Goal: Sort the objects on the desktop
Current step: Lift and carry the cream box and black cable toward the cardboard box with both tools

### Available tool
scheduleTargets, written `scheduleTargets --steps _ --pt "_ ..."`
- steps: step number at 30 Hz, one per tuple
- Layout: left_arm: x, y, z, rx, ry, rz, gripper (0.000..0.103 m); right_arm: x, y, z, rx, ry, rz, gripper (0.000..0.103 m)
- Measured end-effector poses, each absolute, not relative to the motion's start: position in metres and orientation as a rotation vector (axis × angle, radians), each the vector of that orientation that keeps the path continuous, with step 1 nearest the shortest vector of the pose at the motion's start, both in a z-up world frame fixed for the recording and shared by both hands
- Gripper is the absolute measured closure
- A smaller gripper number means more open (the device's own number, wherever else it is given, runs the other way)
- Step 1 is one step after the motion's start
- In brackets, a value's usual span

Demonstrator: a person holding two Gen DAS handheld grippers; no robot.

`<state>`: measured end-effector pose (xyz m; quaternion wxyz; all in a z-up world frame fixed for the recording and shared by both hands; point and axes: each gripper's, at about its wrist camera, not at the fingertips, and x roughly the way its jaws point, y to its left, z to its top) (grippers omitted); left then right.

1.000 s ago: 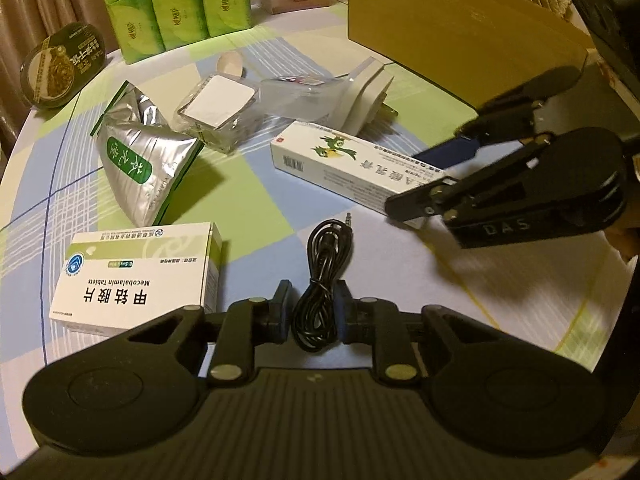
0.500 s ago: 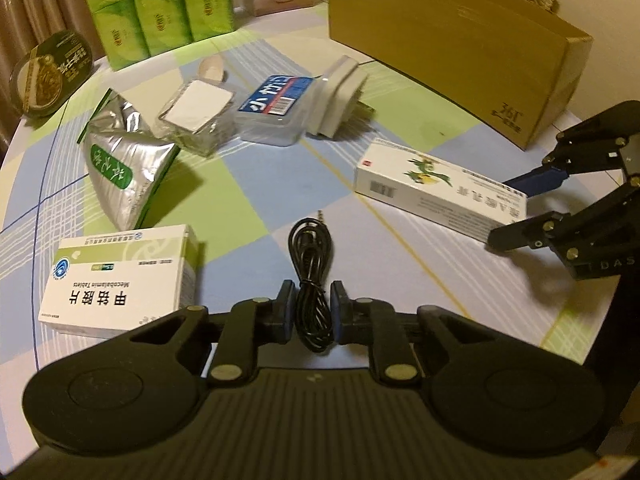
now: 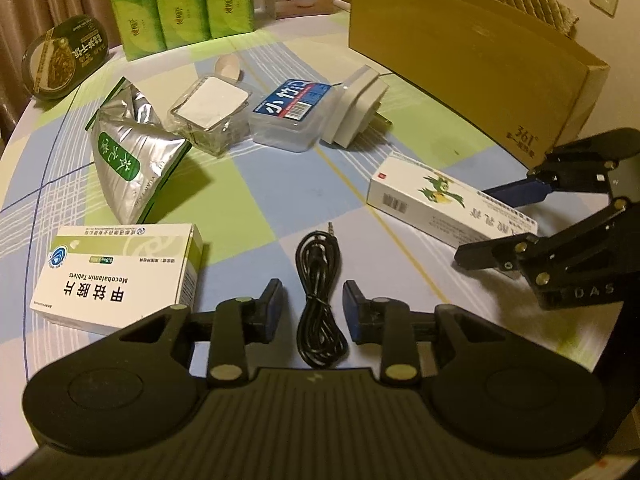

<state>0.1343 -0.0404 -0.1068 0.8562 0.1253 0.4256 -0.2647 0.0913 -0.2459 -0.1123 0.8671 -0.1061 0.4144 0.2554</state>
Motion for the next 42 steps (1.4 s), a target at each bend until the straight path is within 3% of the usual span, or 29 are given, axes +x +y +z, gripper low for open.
scheduleTargets --steps 3,13,14,15,24,42 --pt "0.137 -0.041 -0.107 0.264 0.893 -0.553 0.090 0.095 -0.245 -0.113 -0.220 0.862 0.535 0.055" --pt "0.134 -0.043 -0.104 0.270 0.888 -0.553 0.091 0.099 -0.243 -0.117 -0.216 0.863 0.528 0.056" --pt "0.134 -0.044 -0.103 0.270 0.885 -0.552 0.091 0.099 -0.243 -0.118 -0.219 0.866 0.528 0.058" --pt "0.135 -0.044 -0.101 0.269 0.883 -0.552 0.091 0.099 -0.242 -0.119 -0.226 0.866 0.527 0.068" --pt "0.135 -0.055 -0.083 0.253 0.849 -0.554 0.091 0.093 -0.249 -0.107 -0.210 0.831 0.500 0.068" --pt "0.142 -0.123 0.002 0.144 0.671 -0.613 0.091 0.076 -0.309 -0.006 -0.137 0.625 0.357 0.068"
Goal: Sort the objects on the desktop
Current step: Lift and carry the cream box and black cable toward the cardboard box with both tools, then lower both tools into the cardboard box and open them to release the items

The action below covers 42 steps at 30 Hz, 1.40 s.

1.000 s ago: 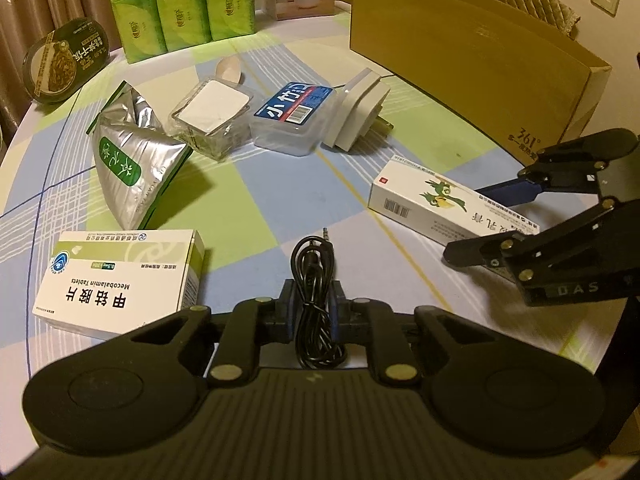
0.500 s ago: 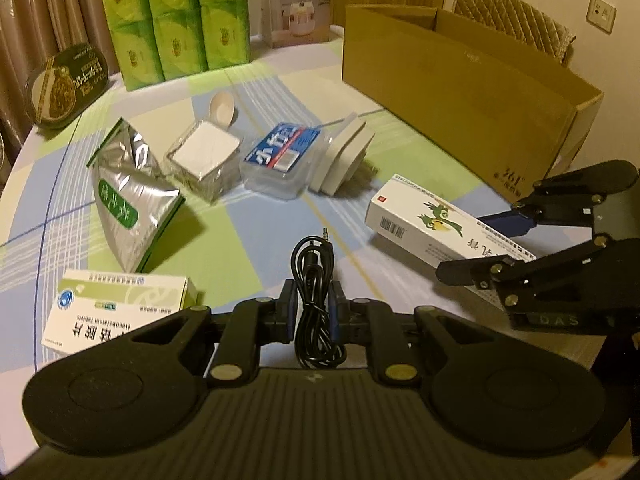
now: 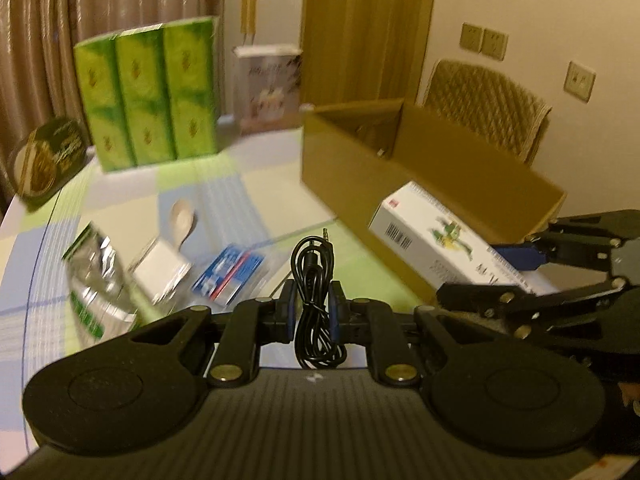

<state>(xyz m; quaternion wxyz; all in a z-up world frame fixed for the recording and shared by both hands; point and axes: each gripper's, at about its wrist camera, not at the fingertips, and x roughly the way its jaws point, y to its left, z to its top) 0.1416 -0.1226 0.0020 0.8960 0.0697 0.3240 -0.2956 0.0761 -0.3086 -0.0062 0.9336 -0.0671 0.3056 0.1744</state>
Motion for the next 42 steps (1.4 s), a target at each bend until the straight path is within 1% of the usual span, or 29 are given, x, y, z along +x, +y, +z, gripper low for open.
scheduleTargets --steps 4,9,14,20,29,42 --pt "0.143 -0.152 0.020 0.137 0.633 -0.657 0.091 0.077 -0.340 0.021 -0.120 0.583 0.289 0.068" --pt "0.143 -0.198 0.035 0.140 0.602 -0.737 0.091 0.085 -0.379 0.039 -0.110 0.567 0.210 0.068" --pt "0.150 -0.239 0.040 0.142 0.604 -0.798 0.091 0.095 -0.414 0.041 -0.109 0.569 0.153 0.068" --pt "0.164 -0.273 0.033 0.107 0.637 -0.829 0.091 0.109 -0.444 0.029 -0.102 0.608 0.115 0.068" --pt "0.180 -0.285 0.012 0.075 0.691 -0.788 0.091 0.131 -0.457 0.016 -0.104 0.643 0.102 0.068" --pt "0.189 -0.291 0.002 0.063 0.715 -0.777 0.091 0.149 -0.458 0.005 -0.108 0.675 0.105 0.068"
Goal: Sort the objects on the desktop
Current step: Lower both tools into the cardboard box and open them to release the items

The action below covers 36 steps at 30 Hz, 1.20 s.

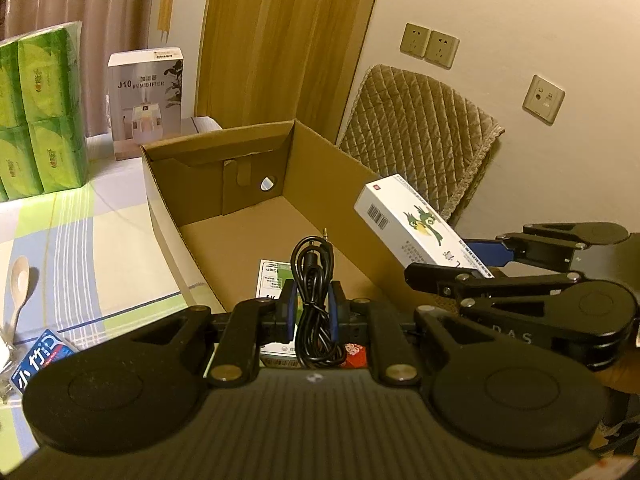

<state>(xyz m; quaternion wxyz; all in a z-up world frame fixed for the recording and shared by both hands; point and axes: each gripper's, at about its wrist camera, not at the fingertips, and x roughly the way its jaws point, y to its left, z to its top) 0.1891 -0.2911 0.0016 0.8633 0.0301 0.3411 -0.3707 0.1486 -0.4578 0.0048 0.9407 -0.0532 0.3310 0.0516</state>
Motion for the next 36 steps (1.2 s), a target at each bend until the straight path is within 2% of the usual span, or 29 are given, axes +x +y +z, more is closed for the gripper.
scheduleTargets --steps 5,7,9,15,36 --pt "0.193 -0.293 -0.001 0.044 0.739 -0.781 0.090 0.152 -0.459 0.001 -0.105 0.683 0.105 0.068" --pt "0.194 -0.293 -0.002 0.046 0.741 -0.772 0.083 0.154 -0.458 -0.001 -0.104 0.686 0.105 0.068" --pt "0.193 -0.292 -0.002 0.051 0.730 -0.765 0.080 0.155 -0.458 -0.002 -0.102 0.687 0.105 0.068" --pt "0.194 -0.284 0.006 0.069 0.678 -0.728 0.080 0.157 -0.458 -0.002 -0.095 0.685 0.106 0.068" --pt "0.193 -0.276 0.008 0.077 0.665 -0.707 0.076 0.152 -0.460 0.000 -0.084 0.663 0.108 0.065"
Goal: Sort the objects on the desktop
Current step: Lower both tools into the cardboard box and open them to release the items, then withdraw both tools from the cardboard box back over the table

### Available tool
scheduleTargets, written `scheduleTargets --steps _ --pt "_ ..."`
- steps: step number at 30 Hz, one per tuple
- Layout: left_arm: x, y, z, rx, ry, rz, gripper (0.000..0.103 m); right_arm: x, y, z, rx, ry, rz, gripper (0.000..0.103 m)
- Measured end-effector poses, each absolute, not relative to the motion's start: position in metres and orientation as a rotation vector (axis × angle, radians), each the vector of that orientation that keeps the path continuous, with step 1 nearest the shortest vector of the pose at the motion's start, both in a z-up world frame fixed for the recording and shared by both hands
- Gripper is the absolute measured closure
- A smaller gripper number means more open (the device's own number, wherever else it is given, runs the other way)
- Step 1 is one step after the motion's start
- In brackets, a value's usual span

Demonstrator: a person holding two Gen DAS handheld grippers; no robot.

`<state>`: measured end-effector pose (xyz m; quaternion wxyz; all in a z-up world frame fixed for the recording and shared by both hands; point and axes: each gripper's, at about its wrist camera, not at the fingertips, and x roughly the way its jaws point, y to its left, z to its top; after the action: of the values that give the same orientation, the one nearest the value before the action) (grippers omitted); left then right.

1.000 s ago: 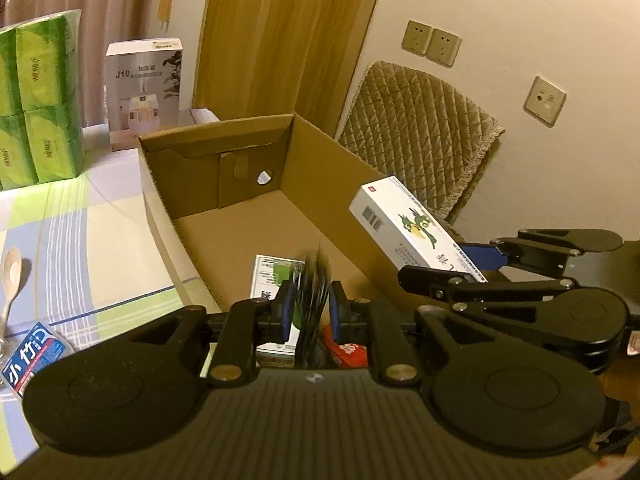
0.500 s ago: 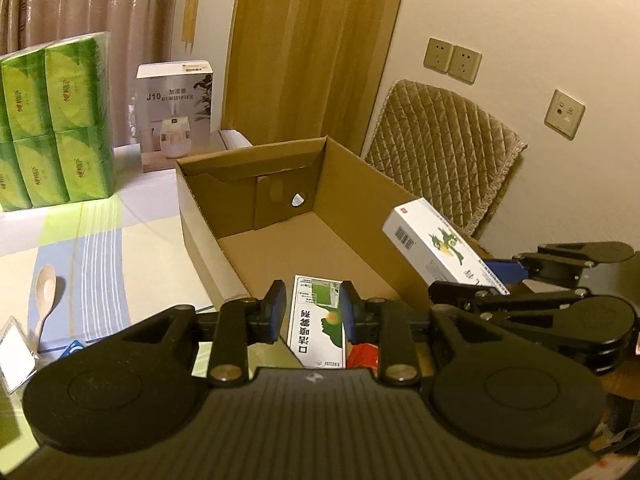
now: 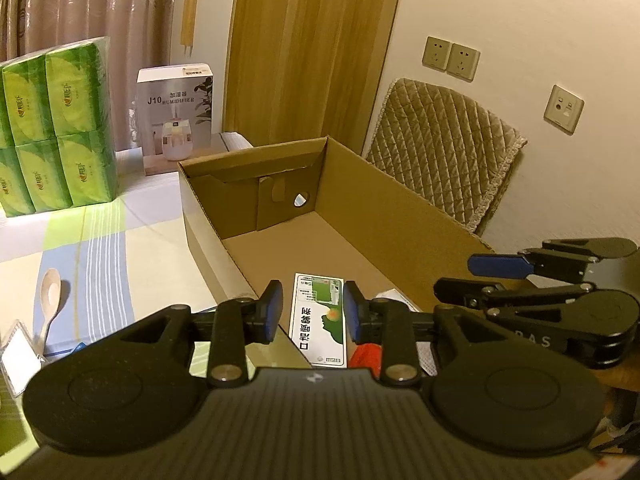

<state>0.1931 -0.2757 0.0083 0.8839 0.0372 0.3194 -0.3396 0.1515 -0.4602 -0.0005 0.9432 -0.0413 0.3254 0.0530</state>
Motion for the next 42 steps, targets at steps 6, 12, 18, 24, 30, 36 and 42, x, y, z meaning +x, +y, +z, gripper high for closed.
scheduleTargets --steps 6,12,18,24,30,36,42 --pt "0.191 -0.275 0.011 0.086 0.657 -0.718 0.075 0.143 -0.461 0.001 -0.083 0.665 0.109 0.056" --pt "0.189 -0.271 0.014 0.090 0.646 -0.717 0.071 0.138 -0.457 0.002 -0.091 0.677 0.117 0.048" --pt "0.187 -0.260 0.019 0.096 0.630 -0.704 0.060 0.133 -0.450 0.005 -0.104 0.673 0.118 0.038" --pt "0.186 -0.240 0.019 0.112 0.626 -0.678 0.050 0.128 -0.440 0.008 -0.116 0.664 0.128 0.023" --pt "0.184 -0.216 0.022 0.101 0.624 -0.655 0.032 0.126 -0.427 0.010 -0.136 0.660 0.151 0.011" --pt "0.186 -0.186 0.022 0.094 0.619 -0.625 0.016 0.124 -0.413 0.013 -0.154 0.648 0.171 0.003" --pt "0.189 -0.152 0.021 0.075 0.626 -0.581 0.003 0.124 -0.402 0.015 -0.168 0.644 0.180 0.002"
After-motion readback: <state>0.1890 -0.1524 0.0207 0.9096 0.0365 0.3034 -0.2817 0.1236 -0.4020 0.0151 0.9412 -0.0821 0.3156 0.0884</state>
